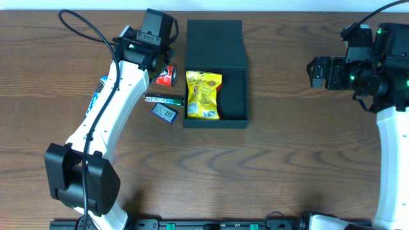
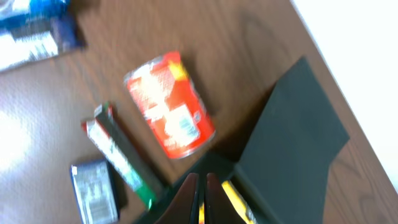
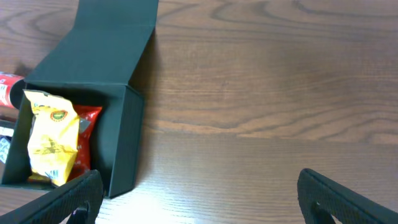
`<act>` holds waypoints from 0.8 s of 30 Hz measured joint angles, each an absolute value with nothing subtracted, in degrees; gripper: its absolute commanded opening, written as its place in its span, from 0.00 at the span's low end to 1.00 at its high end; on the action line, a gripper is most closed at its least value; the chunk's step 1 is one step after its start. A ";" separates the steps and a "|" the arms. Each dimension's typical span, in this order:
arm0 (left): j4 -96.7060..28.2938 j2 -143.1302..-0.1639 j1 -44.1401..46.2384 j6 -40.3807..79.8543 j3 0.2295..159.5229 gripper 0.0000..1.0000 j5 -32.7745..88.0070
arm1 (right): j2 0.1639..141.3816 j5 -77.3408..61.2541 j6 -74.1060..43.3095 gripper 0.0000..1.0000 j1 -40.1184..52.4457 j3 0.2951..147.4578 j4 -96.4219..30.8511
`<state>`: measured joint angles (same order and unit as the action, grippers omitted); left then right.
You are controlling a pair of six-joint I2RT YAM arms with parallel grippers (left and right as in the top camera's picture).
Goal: Pack container
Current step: 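Release the yellow bag and move the left gripper toward the red can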
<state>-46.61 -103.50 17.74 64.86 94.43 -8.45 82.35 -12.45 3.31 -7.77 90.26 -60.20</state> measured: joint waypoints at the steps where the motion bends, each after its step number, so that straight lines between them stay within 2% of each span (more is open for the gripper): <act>1: -47.09 -103.50 17.74 65.76 94.43 0.06 -7.40 | 82.35 -12.45 3.29 0.99 -7.77 90.28 -60.18; 6: -49.45 -103.50 17.74 74.28 94.43 0.06 -4.64 | 82.35 -12.93 3.11 0.99 -7.77 90.26 -60.16; 7: -49.47 -103.50 17.74 77.06 94.43 0.09 -4.21 | 82.35 -13.08 3.11 0.99 -7.77 90.26 -60.18; 8: -49.41 -103.50 17.74 79.44 94.43 0.06 -3.86 | 82.35 -13.13 3.11 0.99 -7.77 90.26 -60.20; 13: -49.01 -103.50 17.74 84.82 94.43 0.06 -3.07 | 82.35 -13.28 3.11 0.99 -7.77 90.26 -60.53; 14: -48.97 -103.50 17.72 86.17 94.43 0.08 -2.98 | 82.35 -13.28 3.11 0.99 -7.77 90.26 -60.55; 15: -48.80 -103.50 17.72 87.05 94.43 0.16 -2.98 | 82.35 -13.28 3.11 0.99 -7.77 90.26 -60.55; 16: -48.27 -103.50 17.72 87.85 94.43 0.32 -2.98 | 82.35 -13.28 3.11 0.99 -7.77 90.28 -60.58; 17: -47.51 -103.50 17.69 88.51 94.43 0.56 -2.92 | 82.35 -13.28 3.11 0.99 -7.77 90.28 -60.58; 18: -46.57 -103.50 17.67 89.49 94.43 0.70 -2.98 | 82.35 -13.30 3.11 0.99 -7.77 90.26 -60.60; 19: -45.78 -103.50 17.61 90.28 94.43 0.71 -2.96 | 82.35 -13.30 3.11 0.99 -7.77 90.26 -60.62; 20: -44.86 -103.50 17.41 91.37 94.43 0.78 -2.92 | 82.35 -13.30 3.11 0.99 -7.77 90.26 -60.60; 21: -44.36 -103.50 17.21 91.59 94.43 0.91 -2.96 | 82.35 -13.30 3.11 0.99 -7.77 90.26 -60.60; 22: -43.94 -103.50 16.95 91.77 94.43 0.97 -2.96 | 82.35 -13.30 3.11 0.99 -7.77 90.26 -60.58; 24: -43.35 -103.50 16.51 92.62 94.43 0.95 -2.96 | 82.35 -13.30 3.11 0.99 -7.77 90.26 -60.60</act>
<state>-43.35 -103.50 16.51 92.62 94.43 -2.96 82.35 -13.30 3.11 -7.77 90.26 -60.60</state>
